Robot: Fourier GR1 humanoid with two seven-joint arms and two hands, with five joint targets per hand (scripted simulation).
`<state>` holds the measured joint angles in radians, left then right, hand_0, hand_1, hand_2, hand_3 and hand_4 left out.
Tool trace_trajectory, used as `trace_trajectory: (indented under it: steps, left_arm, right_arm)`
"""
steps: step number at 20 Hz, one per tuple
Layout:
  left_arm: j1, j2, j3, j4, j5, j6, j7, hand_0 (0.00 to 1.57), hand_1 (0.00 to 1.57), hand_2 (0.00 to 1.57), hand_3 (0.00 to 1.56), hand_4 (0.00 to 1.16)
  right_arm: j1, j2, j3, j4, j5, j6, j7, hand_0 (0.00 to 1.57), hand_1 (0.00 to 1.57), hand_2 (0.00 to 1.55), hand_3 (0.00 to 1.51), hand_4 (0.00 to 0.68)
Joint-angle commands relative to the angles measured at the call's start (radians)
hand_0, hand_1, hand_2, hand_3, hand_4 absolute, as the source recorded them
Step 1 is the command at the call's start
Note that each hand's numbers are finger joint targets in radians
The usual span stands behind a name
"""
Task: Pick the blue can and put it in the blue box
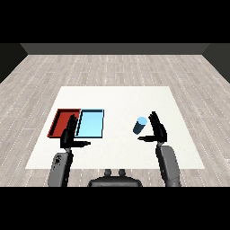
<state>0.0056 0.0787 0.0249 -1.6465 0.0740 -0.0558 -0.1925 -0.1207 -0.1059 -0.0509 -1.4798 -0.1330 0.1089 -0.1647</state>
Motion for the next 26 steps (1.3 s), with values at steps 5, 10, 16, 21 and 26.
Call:
trace_trajectory:
  steps: [5, 10, 16, 21, 26]
  left_arm:
    - [-0.044, 0.025, 0.057, 0.102, 0.047, -0.083, -0.137, 0.00, 0.00, 0.00, 0.00, 0.00]
    - [-0.011, -0.022, 0.029, 0.111, 0.021, -0.059, -0.177, 0.00, 0.00, 0.00, 0.00, 0.00]
    - [-0.043, -0.004, 0.051, 0.090, 0.033, -0.056, -0.129, 0.00, 0.00, 0.00, 0.00, 0.00]
    - [0.028, -0.052, -0.019, 0.022, -0.023, -0.022, -0.123, 0.00, 0.00, 0.00, 0.00, 0.00]
    - [-0.033, -0.017, 0.050, 0.087, 0.048, -0.068, -0.127, 0.00, 0.00, 0.00, 0.00, 0.00]
  right_arm:
    - [-0.048, -0.020, -0.044, 0.162, -0.026, 0.097, -0.153, 0.00, 0.00, 0.00, 0.00, 0.000]
    - [-0.077, -0.018, -0.061, 0.091, -0.034, 0.053, -0.068, 0.00, 0.00, 0.00, 0.00, 0.000]
    - [-0.125, -0.039, -0.113, 0.179, -0.059, 0.043, -0.058, 0.00, 0.00, 0.00, 0.00, 0.000]
    - [-0.119, -0.012, -0.092, 0.274, -0.019, 0.023, -0.136, 0.00, 0.00, 0.00, 0.00, 0.000]
    - [-0.239, -0.032, -0.134, 0.443, -0.054, 0.042, -0.143, 0.00, 0.00, 0.00, 0.00, 0.000]
